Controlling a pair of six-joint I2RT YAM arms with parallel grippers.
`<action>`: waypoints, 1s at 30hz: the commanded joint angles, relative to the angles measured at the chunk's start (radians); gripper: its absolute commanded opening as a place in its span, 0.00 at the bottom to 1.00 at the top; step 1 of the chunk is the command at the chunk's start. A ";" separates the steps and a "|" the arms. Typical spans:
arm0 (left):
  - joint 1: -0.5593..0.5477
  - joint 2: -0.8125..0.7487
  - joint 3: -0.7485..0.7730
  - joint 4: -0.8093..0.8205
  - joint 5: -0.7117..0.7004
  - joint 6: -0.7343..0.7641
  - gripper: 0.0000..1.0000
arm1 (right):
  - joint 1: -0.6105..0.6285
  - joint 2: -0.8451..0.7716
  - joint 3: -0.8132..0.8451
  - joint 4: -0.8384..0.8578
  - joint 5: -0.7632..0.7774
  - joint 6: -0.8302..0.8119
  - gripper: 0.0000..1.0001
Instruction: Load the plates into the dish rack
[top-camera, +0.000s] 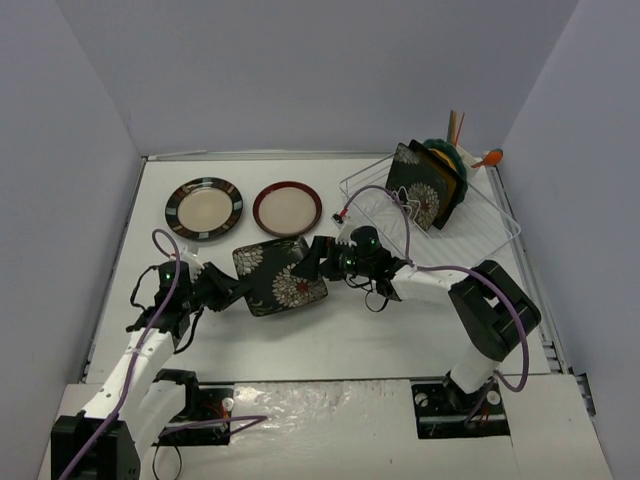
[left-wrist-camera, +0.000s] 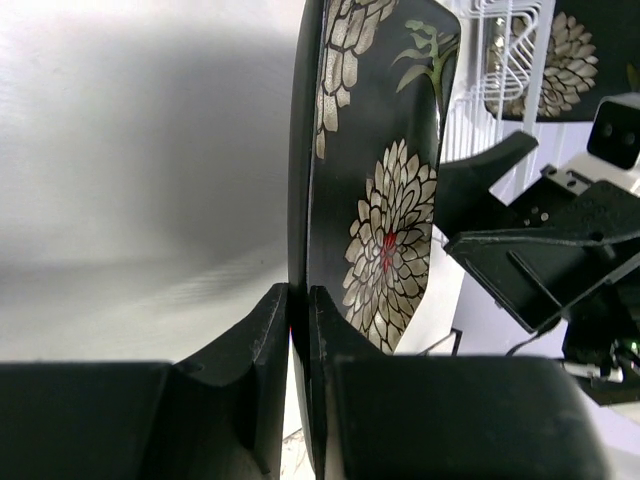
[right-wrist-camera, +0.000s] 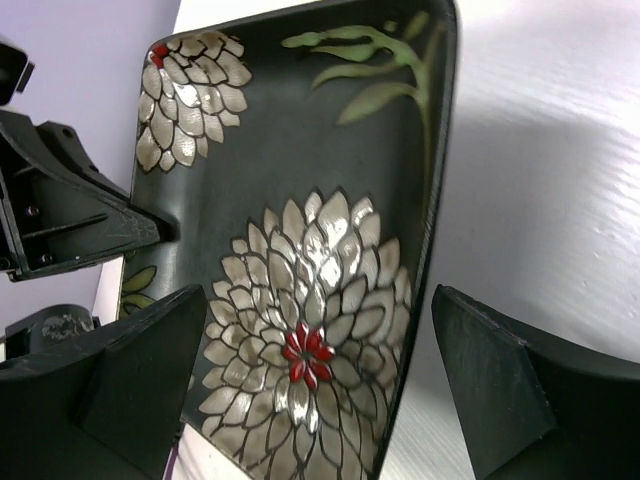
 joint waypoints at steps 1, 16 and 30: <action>-0.004 -0.018 0.124 0.241 0.141 -0.008 0.00 | 0.003 0.020 0.071 0.064 -0.076 -0.039 0.90; -0.004 0.015 0.103 0.278 0.148 0.014 0.00 | -0.024 -0.042 0.097 0.008 -0.095 -0.082 0.17; -0.003 0.043 0.244 -0.076 0.006 0.239 0.77 | -0.111 -0.281 0.282 -0.417 0.068 -0.417 0.00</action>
